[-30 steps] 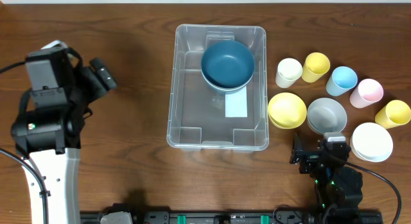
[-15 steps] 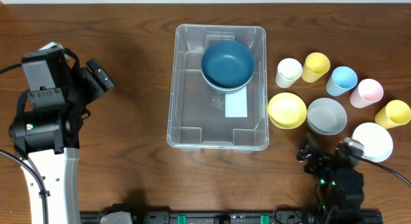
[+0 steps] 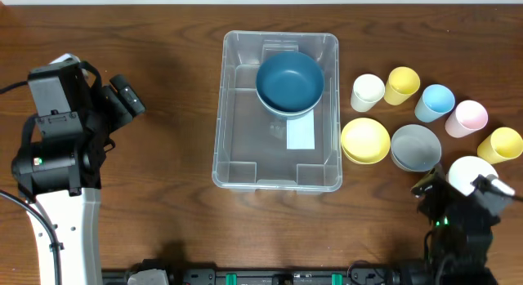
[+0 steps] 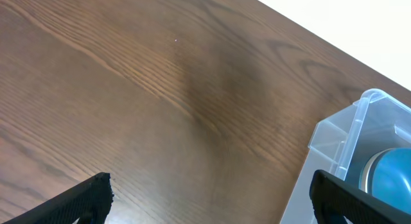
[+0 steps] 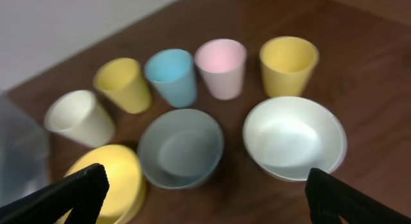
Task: Pack container
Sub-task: 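Reach the right gripper to the white bowl and grasp its rim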
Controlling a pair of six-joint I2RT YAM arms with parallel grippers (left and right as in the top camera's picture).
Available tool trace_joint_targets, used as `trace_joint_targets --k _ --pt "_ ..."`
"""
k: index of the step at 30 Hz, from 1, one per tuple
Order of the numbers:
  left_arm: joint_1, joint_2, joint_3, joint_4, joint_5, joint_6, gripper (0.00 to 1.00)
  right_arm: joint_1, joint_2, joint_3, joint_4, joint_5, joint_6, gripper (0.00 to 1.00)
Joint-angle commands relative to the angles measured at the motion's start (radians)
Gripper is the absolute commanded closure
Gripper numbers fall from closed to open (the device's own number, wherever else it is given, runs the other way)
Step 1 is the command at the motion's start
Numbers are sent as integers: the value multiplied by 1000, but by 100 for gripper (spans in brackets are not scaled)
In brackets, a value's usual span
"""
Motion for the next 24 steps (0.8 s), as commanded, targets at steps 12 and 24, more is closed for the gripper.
trace_joint_targets --k 12,24 --pt "5 -8 17 -2 -8 -2 2 -383 431 78 43 -137 152 1" --pt "5 -8 17 -2 -8 -2 2 -823 702 78 200 -531 23 1"
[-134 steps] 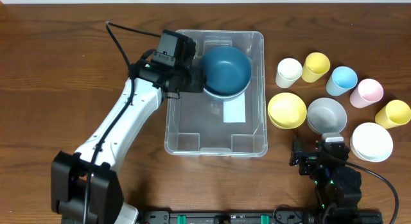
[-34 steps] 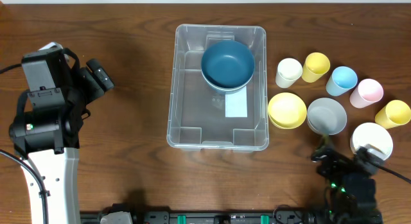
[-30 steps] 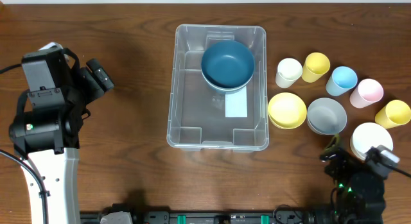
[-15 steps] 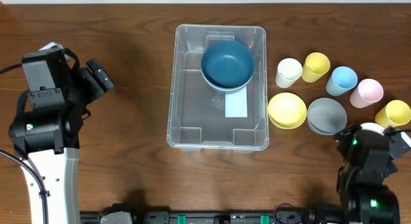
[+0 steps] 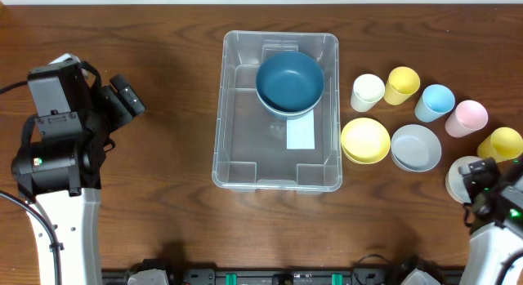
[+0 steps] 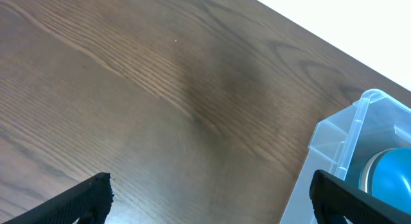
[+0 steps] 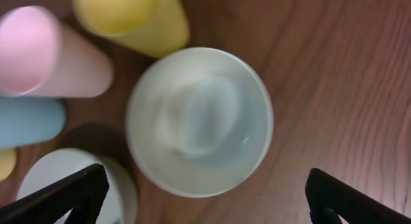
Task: Pack container
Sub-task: 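Reach the right gripper to the white bowl and grasp its rim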
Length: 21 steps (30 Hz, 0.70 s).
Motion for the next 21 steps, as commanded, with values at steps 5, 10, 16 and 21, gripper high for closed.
trace_joint_targets --k 5,10,16,21 --pt "5 -8 17 -2 -8 -2 2 -109 142 18 67 -114 -31 3" --pt "5 -7 17 -2 -8 -2 2 -109 263 18 154 -114 -31 9" --pt "5 -3 17 -2 -8 -2 2 -110 420 18 178 -113 -23 24" --pt "5 -3 17 -2 -8 -2 2 -111 457 17 117 -61 -23 33"
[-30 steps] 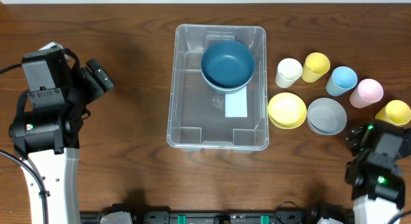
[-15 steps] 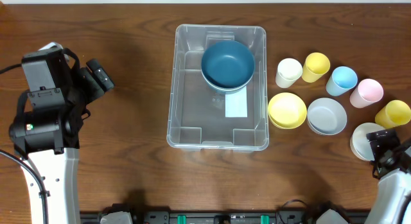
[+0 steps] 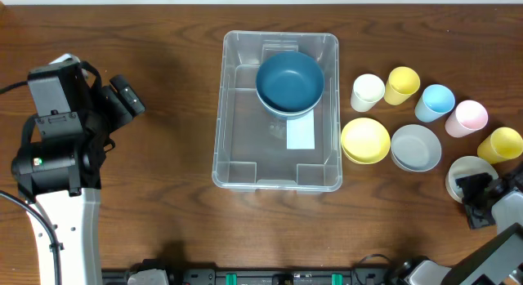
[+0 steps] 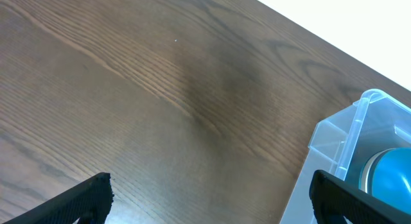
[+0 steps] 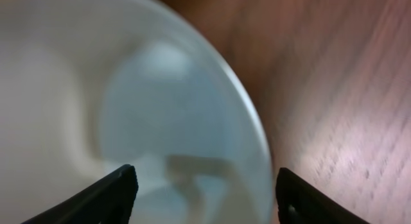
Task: Pack container
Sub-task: 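Reach the right gripper to the white bowl and grasp its rim, then carry the white bowl into the bin and release it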
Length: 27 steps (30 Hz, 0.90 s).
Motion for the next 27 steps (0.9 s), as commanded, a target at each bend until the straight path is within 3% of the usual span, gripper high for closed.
trace_joint_targets --k 1,9,14,21,27 --pt "5 -3 17 -2 -8 -2 2 -8 7 13 -21 51 -1 36" --pt "5 -3 17 -2 -8 -2 2 -9 -15 13 -33 43 7 78" --pt "5 -3 17 -2 -8 -2 2 -9 -103 13 -61 11 7 94" --pt "5 -3 17 -2 -8 -2 2 -7 -332 18 -176 -49 6 99" --pt "5 -3 17 -2 -8 -2 2 58 -502 94 -277 -262 -75 99"
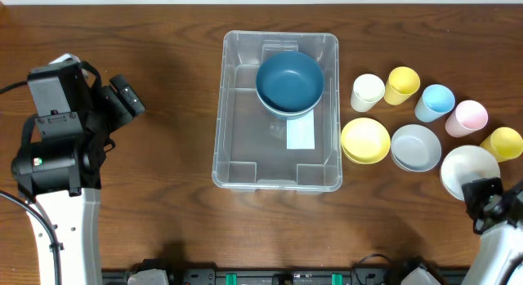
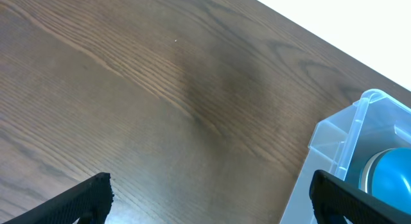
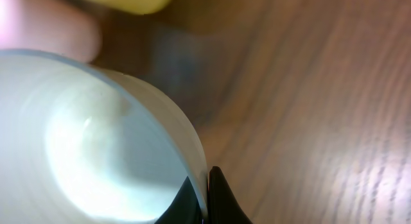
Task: Pack container
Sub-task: 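Carry the white bowl into the bin and release it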
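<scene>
The clear plastic container (image 1: 237, 113) stands mid-table with a dark blue bowl (image 1: 289, 81) inside its far end. A white bowl (image 1: 467, 168) at the right front has its rim pinched by my right gripper (image 3: 204, 192), which is shut on it; the bowl (image 3: 83, 147) looks raised and tilted over the wood. My left gripper (image 2: 209, 198) hangs open over bare table left of the container (image 2: 359, 140); the blue bowl (image 2: 392, 176) shows at that view's edge.
Right of the container lie a yellow bowl (image 1: 364, 140) and a grey bowl (image 1: 415, 147). Behind them stand cream (image 1: 367, 92), yellow (image 1: 401, 85), blue (image 1: 434, 102), pink (image 1: 467, 117) and yellow (image 1: 501, 144) cups. A white label (image 1: 300, 134) lies in the container.
My right gripper was open around the white bowl's rim; now it is shut on the rim and the bowl sits higher, tilted, closer to the grey bowl. The left arm is unchanged.
My right gripper first looked over the cups and bowls from the front. Then it was above the white bowl, then open with the rim between its fingers. Now it is shut on that rim with the bowl lifted. The left arm stayed still throughout.
</scene>
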Controlling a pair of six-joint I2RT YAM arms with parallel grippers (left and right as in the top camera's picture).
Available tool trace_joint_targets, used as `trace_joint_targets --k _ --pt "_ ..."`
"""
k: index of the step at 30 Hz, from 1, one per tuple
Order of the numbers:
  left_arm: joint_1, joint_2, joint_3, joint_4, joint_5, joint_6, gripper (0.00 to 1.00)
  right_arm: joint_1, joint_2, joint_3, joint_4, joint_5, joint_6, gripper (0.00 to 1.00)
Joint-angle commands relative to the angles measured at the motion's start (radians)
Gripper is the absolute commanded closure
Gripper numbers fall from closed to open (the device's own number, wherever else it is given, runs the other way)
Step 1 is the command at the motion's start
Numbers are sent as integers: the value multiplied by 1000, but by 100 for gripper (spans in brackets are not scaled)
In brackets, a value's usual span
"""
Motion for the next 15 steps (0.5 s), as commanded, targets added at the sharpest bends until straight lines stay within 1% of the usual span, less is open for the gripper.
trace_joint_targets --k 1,3,8,12,15 --pt "5 -3 17 -2 -8 -2 2 74 -59 93 -43 -172 -80 99" --pt "5 -3 17 -2 -8 -2 2 157 -56 164 -99 -192 -102 99" --pt "5 -3 17 -2 -8 -2 2 455 13 374 -165 -180 -124 98" --pt "5 -3 17 -2 -8 -2 2 726 143 551 -166 -118 -124 99" --pt "5 -3 17 -2 -8 -2 2 886 264 655 -167 -83 -130 99"
